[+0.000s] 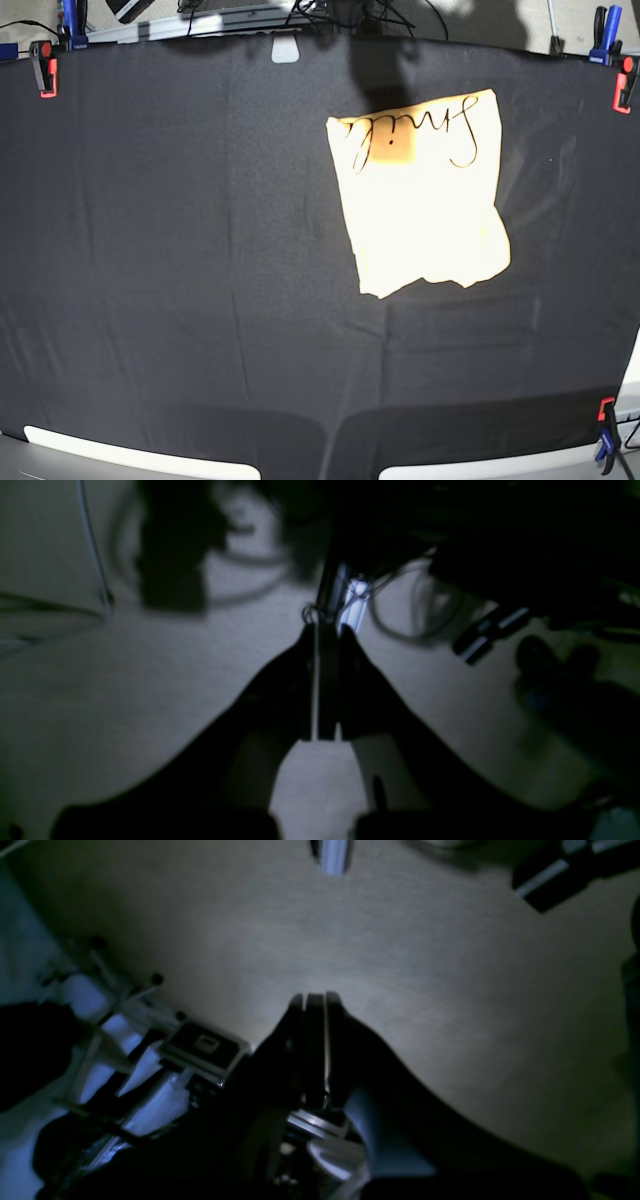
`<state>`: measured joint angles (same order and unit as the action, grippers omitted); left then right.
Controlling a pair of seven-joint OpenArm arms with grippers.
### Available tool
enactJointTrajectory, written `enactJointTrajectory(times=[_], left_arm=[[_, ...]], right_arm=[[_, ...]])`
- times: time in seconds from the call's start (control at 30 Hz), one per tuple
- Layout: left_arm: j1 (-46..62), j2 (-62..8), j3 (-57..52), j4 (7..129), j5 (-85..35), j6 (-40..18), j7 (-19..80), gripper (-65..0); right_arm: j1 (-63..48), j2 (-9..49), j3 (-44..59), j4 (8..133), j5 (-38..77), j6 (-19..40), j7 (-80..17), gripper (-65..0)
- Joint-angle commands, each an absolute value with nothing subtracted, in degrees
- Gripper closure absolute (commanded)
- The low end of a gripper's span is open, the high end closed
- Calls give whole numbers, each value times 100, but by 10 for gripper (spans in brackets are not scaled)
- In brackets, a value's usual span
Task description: Layout the t-shirt on the table in an organized manner, then fold the t-shirt properly
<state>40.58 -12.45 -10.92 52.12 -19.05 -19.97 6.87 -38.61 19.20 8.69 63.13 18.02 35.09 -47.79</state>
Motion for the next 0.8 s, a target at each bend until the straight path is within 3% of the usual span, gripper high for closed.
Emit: enactJointTrajectory(times=[0.0,0.13,0.3,0.47,0.63,0.77], left_arm=[[3920,-1253,-1111,4807,-1809,-2051,412,0],[3063,-1122,-1111,3361,-1140,-2062,-351,0],[2307,-888,-1133,2547,-991,-1925,-384,0],[1789,-548,-1133,2261,-989,-1538,-305,0],[1601,-364,-1133,2231,-1061,-1490,-307,0],[1603,-316,-1133,2206,-1245,-1107,-416,0]], right_arm=[[-3651,2043,707,5946,1739,3498,-4521,0],[-2661,2056,36,4298,1155,3409,-3345,0],[-1638,1896,-617,2799,261,3227,-1697,0],[-873,1573,-790,2110,526,2574,-1586,0],[-569,1282,-790,1986,768,2388,-1573,0],[-561,1157,-790,1986,770,2324,-1485,0]])
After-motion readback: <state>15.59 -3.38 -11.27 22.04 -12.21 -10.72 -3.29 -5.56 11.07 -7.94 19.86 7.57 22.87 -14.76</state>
